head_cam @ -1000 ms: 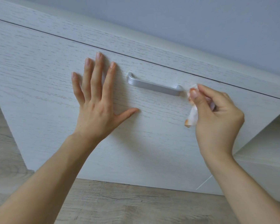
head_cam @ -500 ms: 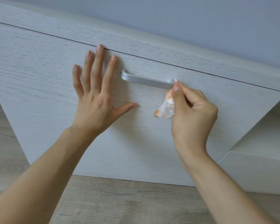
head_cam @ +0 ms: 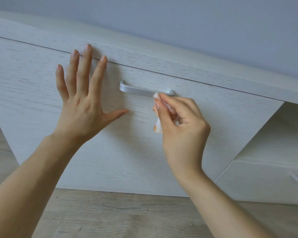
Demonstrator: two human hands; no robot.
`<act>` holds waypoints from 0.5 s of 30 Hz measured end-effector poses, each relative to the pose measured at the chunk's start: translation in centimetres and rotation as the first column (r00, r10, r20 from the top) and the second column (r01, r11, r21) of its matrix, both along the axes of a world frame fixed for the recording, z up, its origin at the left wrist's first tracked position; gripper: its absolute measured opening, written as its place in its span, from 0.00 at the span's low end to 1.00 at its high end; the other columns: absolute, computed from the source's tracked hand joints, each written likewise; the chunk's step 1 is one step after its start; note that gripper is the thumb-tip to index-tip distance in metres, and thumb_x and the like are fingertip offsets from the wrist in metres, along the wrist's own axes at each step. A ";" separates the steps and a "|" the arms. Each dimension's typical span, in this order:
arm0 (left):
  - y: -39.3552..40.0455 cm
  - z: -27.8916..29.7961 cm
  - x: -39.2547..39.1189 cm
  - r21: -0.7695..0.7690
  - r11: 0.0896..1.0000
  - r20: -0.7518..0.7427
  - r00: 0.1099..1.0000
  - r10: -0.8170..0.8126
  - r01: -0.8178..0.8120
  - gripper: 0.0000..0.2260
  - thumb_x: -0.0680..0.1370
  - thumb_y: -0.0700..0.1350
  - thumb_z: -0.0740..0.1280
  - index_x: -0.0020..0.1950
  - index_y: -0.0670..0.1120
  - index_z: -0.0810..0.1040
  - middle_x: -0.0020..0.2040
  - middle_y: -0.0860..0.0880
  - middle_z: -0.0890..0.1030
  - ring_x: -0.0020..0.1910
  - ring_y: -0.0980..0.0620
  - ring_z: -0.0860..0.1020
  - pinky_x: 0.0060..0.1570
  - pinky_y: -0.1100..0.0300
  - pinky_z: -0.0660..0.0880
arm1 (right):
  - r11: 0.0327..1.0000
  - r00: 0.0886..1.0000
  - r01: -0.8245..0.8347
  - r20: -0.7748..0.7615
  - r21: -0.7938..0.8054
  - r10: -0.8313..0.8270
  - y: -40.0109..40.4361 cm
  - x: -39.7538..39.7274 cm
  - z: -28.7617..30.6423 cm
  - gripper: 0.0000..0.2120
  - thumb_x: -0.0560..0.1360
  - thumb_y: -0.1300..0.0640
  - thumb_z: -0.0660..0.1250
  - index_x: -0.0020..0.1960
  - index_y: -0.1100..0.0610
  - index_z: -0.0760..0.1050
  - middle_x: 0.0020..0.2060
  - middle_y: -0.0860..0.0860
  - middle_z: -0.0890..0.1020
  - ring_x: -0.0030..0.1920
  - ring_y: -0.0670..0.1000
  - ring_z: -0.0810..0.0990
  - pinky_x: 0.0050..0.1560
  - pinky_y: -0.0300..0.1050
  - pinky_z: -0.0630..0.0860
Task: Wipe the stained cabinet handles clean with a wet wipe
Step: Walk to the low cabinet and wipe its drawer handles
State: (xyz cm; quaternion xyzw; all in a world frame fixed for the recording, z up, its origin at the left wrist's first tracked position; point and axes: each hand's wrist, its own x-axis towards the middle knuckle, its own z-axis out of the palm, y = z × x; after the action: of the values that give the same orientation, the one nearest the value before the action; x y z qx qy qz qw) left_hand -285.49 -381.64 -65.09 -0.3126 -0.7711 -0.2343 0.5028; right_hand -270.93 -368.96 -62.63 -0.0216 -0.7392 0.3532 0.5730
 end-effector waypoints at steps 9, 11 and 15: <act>-1.7 6.8 1.7 -0.083 0.988 -0.113 0.983 -0.142 0.133 0.35 0.77 0.61 0.63 0.75 0.42 0.56 0.75 0.37 0.56 0.75 0.39 0.52 0.70 0.39 0.48 | 0.984 0.989 0.141 0.038 0.108 -0.146 4.0 0.1 7.6 0.12 0.71 0.58 0.73 0.54 0.59 0.80 0.45 0.49 0.76 0.38 0.36 0.73 0.43 0.22 0.66; -1.5 9.2 1.8 -0.121 0.985 -0.068 0.989 -0.133 0.124 0.33 0.78 0.60 0.62 0.75 0.42 0.57 0.75 0.39 0.57 0.75 0.40 0.53 0.70 0.39 0.49 | 0.968 0.978 0.181 0.069 0.172 -0.195 5.1 -0.2 10.4 0.15 0.71 0.57 0.73 0.56 0.60 0.79 0.46 0.50 0.75 0.40 0.39 0.70 0.44 0.21 0.65; 0.5 16.5 2.2 -0.268 0.960 0.199 0.980 -0.021 0.075 0.33 0.78 0.61 0.55 0.76 0.42 0.59 0.77 0.43 0.56 0.76 0.42 0.52 0.72 0.41 0.45 | 0.965 0.960 0.169 0.189 0.200 -0.207 7.7 -1.3 17.3 0.10 0.71 0.60 0.74 0.50 0.61 0.79 0.46 0.53 0.78 0.41 0.39 0.69 0.42 0.19 0.63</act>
State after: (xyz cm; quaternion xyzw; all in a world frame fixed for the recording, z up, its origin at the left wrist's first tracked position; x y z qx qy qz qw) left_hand -283.31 -381.19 -48.55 -0.3734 -0.8338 -0.1667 0.3709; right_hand -272.23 -361.23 -45.34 -0.0765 -0.8187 0.2238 0.5232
